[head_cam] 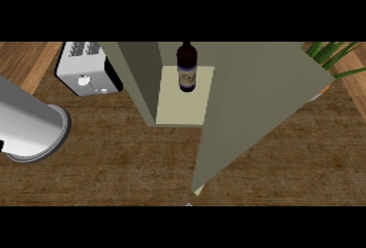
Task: Pick up the wine, place it into the cabinet and close the cabinet
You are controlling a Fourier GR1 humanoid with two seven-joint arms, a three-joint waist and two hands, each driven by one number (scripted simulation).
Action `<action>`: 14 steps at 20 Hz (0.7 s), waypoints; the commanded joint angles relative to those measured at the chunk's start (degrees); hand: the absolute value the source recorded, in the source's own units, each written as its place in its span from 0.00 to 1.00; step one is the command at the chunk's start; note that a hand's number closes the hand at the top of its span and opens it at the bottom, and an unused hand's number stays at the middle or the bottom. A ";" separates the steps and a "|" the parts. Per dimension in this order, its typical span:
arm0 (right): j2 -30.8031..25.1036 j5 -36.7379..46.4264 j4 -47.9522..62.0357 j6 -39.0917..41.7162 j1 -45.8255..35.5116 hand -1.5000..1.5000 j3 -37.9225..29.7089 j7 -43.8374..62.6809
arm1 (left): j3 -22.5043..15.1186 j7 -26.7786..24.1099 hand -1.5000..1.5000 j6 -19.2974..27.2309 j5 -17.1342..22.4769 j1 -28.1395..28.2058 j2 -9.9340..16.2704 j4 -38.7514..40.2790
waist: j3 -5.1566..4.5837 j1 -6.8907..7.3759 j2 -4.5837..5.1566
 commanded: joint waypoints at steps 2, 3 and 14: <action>7.98 -2.01 7.21 -4.19 -14.45 1.00 -0.04 3.09 | 1.38 2.64 0.00 -1.39 1.20 -1.12 1.01 -1.70 | -0.03 1.43 0.31; 7.97 -2.07 9.32 -6.15 -14.71 1.00 2.78 0.84 | -0.80 1.65 0.00 -0.74 -0.23 -1.67 -1.28 -0.42 | 0.01 0.87 0.31; 8.19 -18.05 24.92 -13.75 -37.53 1.00 -10.75 -2.24 | -2.00 2.94 0.00 0.10 -2.20 -6.72 -4.40 4.22 | 0.05 1.27 0.68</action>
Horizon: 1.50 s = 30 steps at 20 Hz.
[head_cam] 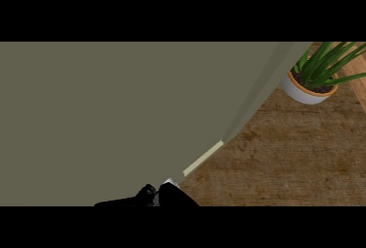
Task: Pick up the wine, place it into the cabinet and close the cabinet
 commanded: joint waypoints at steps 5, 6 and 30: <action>3.72 -10.16 24.03 -0.35 -22.70 1.00 -13.09 -5.76 | -0.34 0.89 0.00 -0.10 -1.29 -0.63 -2.16 0.93 | 0.07 0.41 0.07; 3.73 -8.12 24.77 0.13 -23.19 1.00 -12.26 -6.35 | -0.31 0.91 0.00 2.07 -2.65 -1.14 -3.29 1.75 | 0.12 -0.62 -0.11; -0.60 -5.12 60.89 17.06 -27.64 1.00 -26.91 -28.73 | 1.57 5.02 0.00 0.54 -6.65 -2.42 -7.11 0.80 | 0.15 -1.40 -0.10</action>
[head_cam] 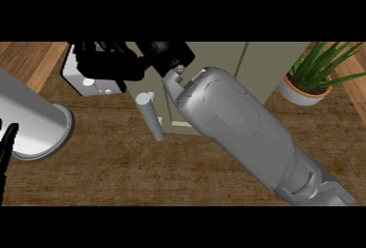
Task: Pick up the wine, place it into the cabinet and close the cabinet
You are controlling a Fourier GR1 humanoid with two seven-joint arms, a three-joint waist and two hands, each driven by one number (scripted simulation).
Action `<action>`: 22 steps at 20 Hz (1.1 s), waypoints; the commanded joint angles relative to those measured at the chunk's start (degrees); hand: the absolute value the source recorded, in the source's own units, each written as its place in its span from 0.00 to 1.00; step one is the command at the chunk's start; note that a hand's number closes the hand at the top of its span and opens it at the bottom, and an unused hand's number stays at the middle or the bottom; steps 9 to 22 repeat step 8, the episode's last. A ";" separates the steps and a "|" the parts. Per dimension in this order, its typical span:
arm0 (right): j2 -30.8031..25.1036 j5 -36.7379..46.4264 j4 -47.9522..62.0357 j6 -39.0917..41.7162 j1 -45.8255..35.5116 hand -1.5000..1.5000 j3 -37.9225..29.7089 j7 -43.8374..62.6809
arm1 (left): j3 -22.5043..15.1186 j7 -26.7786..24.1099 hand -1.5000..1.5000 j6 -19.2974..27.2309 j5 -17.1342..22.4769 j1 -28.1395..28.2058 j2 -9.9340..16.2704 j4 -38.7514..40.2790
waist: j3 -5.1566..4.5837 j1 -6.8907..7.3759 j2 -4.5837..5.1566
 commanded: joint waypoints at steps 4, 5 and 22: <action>-5.83 3.01 11.15 2.13 0.21 1.00 -3.54 -5.32 | -0.53 0.33 0.00 -0.11 -0.74 -1.17 -1.11 0.41 | 0.30 -0.01 2.54; -4.95 3.23 11.66 1.38 -2.05 1.00 -3.77 -3.83 | -1.28 1.51 0.00 1.61 -1.61 -3.41 -1.03 0.72 | 0.31 -0.47 2.59; -5.76 3.22 11.67 2.15 -0.85 1.00 -4.34 -5.06 | -1.47 0.52 0.00 0.76 -2.04 -3.25 -1.94 1.37 | 0.29 -0.46 2.51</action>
